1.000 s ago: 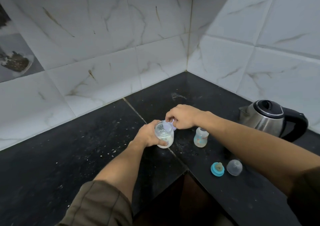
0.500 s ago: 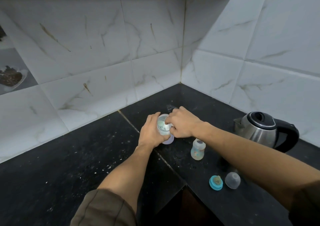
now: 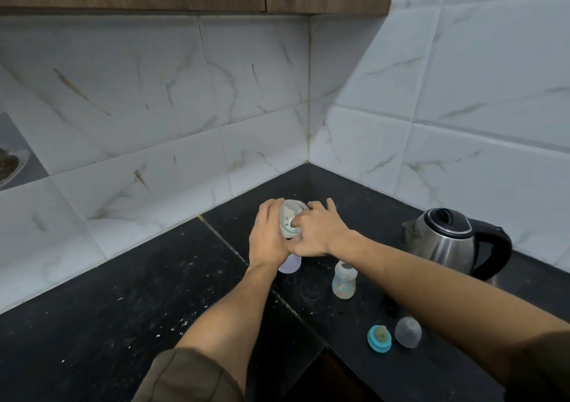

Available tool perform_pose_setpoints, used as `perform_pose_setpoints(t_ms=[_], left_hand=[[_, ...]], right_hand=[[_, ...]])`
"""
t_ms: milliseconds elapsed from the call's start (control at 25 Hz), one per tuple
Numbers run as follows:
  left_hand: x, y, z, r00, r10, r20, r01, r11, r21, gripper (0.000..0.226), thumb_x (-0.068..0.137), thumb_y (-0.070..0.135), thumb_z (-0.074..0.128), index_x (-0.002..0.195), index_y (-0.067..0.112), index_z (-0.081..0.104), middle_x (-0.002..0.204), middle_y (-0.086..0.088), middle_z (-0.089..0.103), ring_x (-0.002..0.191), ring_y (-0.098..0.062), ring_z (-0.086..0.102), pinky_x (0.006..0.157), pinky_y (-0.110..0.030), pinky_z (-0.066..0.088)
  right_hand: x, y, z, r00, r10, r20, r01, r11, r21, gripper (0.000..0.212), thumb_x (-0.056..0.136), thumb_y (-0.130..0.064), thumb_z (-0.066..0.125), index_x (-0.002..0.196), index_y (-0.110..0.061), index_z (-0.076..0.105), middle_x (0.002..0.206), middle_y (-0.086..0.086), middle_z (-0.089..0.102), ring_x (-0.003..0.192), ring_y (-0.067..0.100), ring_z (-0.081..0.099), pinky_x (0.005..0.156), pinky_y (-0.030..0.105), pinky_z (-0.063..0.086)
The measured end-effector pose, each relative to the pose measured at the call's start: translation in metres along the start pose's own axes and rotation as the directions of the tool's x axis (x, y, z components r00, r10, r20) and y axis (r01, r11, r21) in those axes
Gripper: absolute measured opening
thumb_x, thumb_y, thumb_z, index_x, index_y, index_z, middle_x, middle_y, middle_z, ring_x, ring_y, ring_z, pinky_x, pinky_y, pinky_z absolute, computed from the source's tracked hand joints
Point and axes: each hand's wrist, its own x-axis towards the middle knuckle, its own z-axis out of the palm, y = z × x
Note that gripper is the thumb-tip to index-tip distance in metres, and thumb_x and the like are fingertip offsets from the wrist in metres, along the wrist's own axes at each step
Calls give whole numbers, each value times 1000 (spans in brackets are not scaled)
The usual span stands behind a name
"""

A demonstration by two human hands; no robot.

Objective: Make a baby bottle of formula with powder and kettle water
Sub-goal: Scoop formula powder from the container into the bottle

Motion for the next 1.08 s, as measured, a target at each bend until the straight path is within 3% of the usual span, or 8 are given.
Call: perform_pose_setpoints(t_ms=[80, 120, 240, 360, 640, 840, 960, 1080], left_hand=[[2, 3, 0, 999, 41, -3, -41, 999, -23, 73, 78, 26, 83, 141, 27, 47, 144, 10, 42, 114, -11, 57, 89, -36, 56], [3, 3, 0, 998, 60, 0, -60, 998, -35, 73, 78, 23, 82, 141, 27, 46, 144, 11, 41, 114, -11, 57, 89, -36, 56], [8, 4, -1, 995, 96, 1, -96, 992, -81, 75, 77, 18, 83, 141, 27, 45, 145, 12, 39, 114, -11, 56, 92, -35, 55], [14, 4, -4, 994, 108, 5, -107, 990, -87, 76, 76, 20, 85, 141, 25, 46, 145, 12, 39, 113, -13, 58, 92, -34, 55], [23, 0, -6, 989, 151, 0, -150, 986, -73, 82, 73, 26, 88, 144, 20, 46, 146, 9, 40, 120, -14, 58, 94, -36, 57], [30, -1, -7, 985, 172, -1, -172, 984, -55, 86, 72, 32, 90, 145, 15, 47, 146, 3, 43, 124, -15, 57, 96, -38, 58], [30, -1, -5, 990, 143, -1, -143, 988, -50, 92, 71, 39, 91, 147, 17, 45, 147, 4, 43, 124, -16, 57, 94, -37, 58], [32, 1, -5, 994, 107, 19, -106, 994, -35, 92, 72, 43, 89, 147, 19, 43, 148, 4, 42, 123, -15, 58, 93, -37, 57]], right_hand=[[5, 0, -2, 994, 45, 102, -60, 987, 148, 35, 78, -55, 55, 104, -36, 69, 134, 3, 60, 142, 30, 33, 120, 68, 5], [7, -1, -4, 990, 54, 127, -76, 981, 178, 32, 78, -53, 57, 103, -38, 69, 135, 3, 58, 141, 30, 33, 120, 69, 5], [10, -4, -11, 985, 83, 150, -111, 976, 185, 16, 77, -45, 60, 84, -30, 62, 116, 4, 61, 125, 29, 42, 119, 65, 16], [16, -8, -17, 978, 143, 154, -174, 962, 209, 17, 77, -41, 59, 77, -25, 60, 101, 4, 61, 117, 27, 45, 119, 60, 19], [29, -16, -27, 939, 269, 213, -313, 925, 214, 35, 70, -37, 53, 99, -21, 66, 106, 3, 65, 126, 29, 45, 120, 67, -8], [30, -19, -35, 919, 325, 221, -380, 879, 288, 29, 68, -28, 52, 92, -18, 65, 96, 2, 67, 124, 27, 50, 119, 67, -11], [27, -20, -40, 924, 338, 178, -381, 858, 346, 21, 72, -29, 52, 85, -18, 64, 84, 0, 67, 114, 26, 59, 121, 66, -9], [21, -21, -41, 948, 316, 29, -309, 897, 316, 18, 80, -37, 50, 76, -22, 59, 80, -2, 66, 106, 25, 59, 120, 68, -4]])
